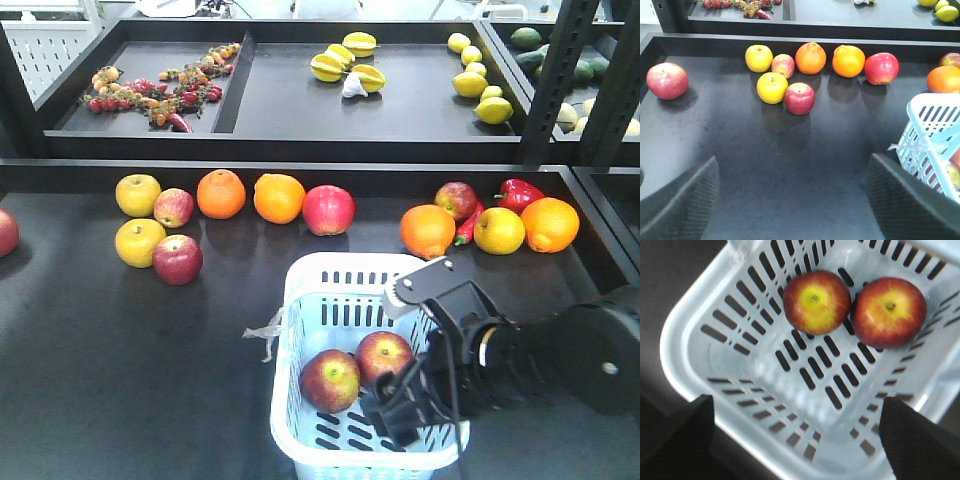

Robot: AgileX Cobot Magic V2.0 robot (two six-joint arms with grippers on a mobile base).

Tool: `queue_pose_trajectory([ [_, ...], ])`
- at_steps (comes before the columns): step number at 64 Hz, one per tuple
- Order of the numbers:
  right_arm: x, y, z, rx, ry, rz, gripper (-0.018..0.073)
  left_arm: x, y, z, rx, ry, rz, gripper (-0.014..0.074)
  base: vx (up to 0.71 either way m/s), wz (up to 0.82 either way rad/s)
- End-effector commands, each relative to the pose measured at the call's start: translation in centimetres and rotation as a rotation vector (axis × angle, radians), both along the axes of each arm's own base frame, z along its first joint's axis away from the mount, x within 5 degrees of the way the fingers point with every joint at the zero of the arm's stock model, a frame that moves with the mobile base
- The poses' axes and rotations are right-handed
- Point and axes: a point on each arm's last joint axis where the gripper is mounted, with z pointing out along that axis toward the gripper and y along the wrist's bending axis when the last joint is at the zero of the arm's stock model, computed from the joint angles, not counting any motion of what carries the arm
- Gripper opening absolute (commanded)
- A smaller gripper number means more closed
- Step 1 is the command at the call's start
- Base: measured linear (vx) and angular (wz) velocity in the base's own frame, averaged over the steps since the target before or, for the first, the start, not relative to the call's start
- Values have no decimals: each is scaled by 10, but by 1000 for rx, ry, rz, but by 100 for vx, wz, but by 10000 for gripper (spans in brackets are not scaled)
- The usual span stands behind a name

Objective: Pick three apples into basket with both arms
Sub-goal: 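Open the right gripper to drop the apple into the basket, then reach the right gripper to a third red apple and grasp it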

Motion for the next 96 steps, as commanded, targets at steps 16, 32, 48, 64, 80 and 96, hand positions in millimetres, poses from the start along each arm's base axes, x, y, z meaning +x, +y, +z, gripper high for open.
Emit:
queue_pose_trajectory([
  [16,-23,-45,48,-200,-136,-143,617,2,-1,11,-9,-68,-10,569,0,0],
  [32,-28,-82,55,-448,-150,-356,614,2,-1,11,-9,-68,-10,569,0,0],
  [48,-18,-116,51,-359,-61,-480,609,2,-1,11,-9,-68,-10,569,0,0],
  [64,-18,-170,45,-306,57,-629,601,2,-1,11,-9,-68,-10,569,0,0],
  [80,-9,-190,29,-256,156,-693,599,2,-1,11,-9,-68,-10,569,0,0],
  [96,4,-202,6,-366,246,-716,599,2,-1,11,-9,-68,-10,569,0,0],
])
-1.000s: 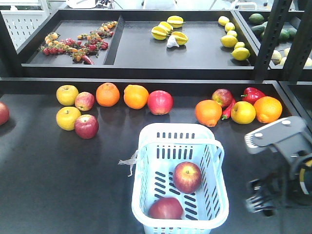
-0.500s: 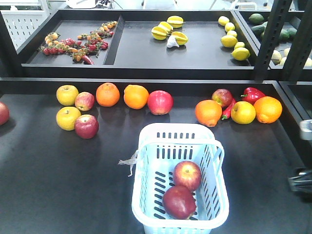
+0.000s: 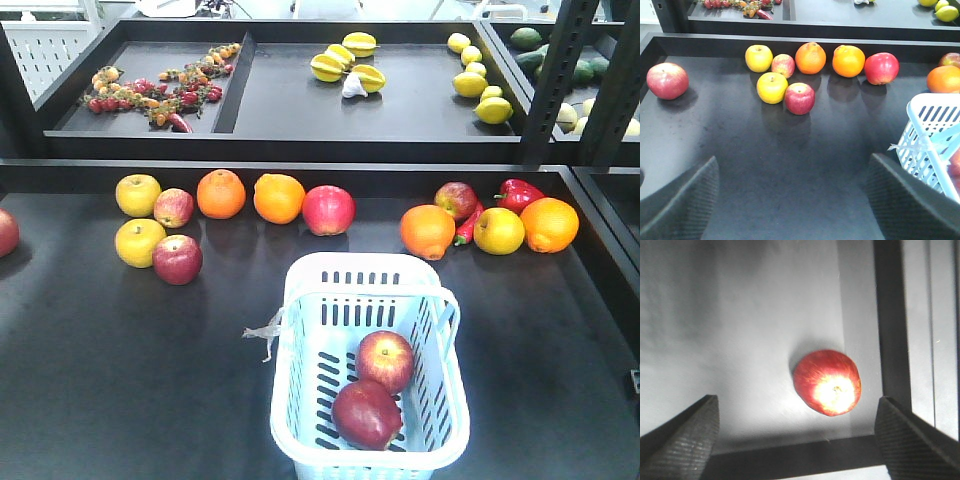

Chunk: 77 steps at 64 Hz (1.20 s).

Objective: Pick three apples into basket with both arms
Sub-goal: 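Reach the right gripper to a third red apple and grasp it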

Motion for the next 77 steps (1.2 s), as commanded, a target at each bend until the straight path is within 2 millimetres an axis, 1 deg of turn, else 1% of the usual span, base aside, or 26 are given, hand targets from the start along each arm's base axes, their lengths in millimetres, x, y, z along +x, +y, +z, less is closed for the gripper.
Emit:
queue_pose_trajectory([
  [1,7,-9,3,-72,-25,-14,599,2,-1,11,-9,-68,-10,569,0,0],
  [9,12,-12,-5,-84,9,-35,599,2,-1,11,-9,-68,-10,569,0,0],
  [23,21,-14,-30,-65,112,-21,599,2,-1,11,-9,-68,-10,569,0,0],
  [30,24,-15,-38,-59,141,-13,599,2,-1,11,-9,-68,-10,569,0,0],
  [40,25,-16,-44,-54,170,-1,599,2,-1,11,-9,-68,-10,569,0,0],
  [54,23,-34,-53,49,153,-82,599,2,-1,11,-9,-68,-10,569,0,0],
  [59,25,-33,-53,99,125,-70,599,2,-1,11,-9,-68,-10,569,0,0],
  [68,26,-35,-58,93,149,-50,599,2,-1,11,-9,-68,-10,569,0,0],
  [77,27,-36,-67,91,186,-48,599,2,-1,11,-9,-68,-10,569,0,0],
])
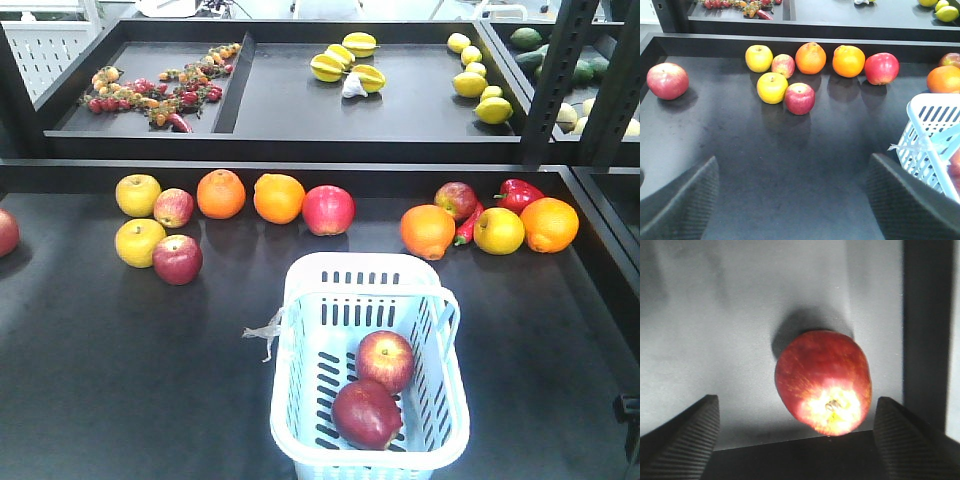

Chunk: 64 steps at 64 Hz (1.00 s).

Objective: Pick three apples into basket with both arms
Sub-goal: 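Reach the right gripper to a third red apple and grasp it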

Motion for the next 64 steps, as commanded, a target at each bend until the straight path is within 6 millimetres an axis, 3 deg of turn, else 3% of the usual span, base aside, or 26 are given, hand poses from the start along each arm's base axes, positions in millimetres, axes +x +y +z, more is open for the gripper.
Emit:
queue_pose_trajectory([
  [1,5,-5,5,-24,-23,14,599,2,-1,11,-9,-68,-10,569,0,0],
  [64,7,-10,-57,5,201,13,595,2,-1,11,-9,-68,-10,569,0,0],
])
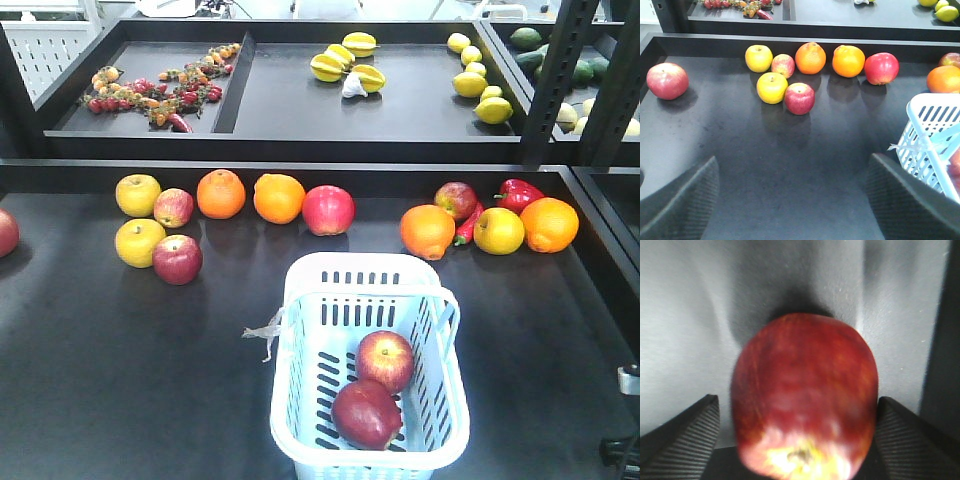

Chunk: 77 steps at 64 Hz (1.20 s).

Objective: Pick three apples into basket with both arms
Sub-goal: 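Reach the right gripper to a third red apple and grasp it, then carry the red apple over the basket with the right gripper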

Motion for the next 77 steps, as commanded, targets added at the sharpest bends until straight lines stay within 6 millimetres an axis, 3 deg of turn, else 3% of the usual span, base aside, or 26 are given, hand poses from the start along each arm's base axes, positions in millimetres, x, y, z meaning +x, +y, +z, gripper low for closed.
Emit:
queue_pose_trajectory([
  [1,4,-3,7,-12,-23,5,595,2,-1,11,-9,-68,-10,569,0,0],
  [13,5,-3,3,-9,-18,5,543,2,-1,11,-9,-68,-10,569,0,0],
  [32,5,-3,3,-12,-26,-14,340,2,-1,11,-9,-68,-10,569,0,0],
  [43,6,-3,11,-23,-52,-18,314,2,-1,11,-9,-68,-10,569,0,0],
  [56,7,0,46,-48,-189,-42,314,2,-1,11,-9,-68,-10,569,0,0],
  [65,2,8,84,-28,-335,-55,314,2,-1,11,-9,-68,-10,569,0,0],
  [77,-7,44,134,29,-544,58,314,2,-1,11,-9,-68,-10,569,0,0],
])
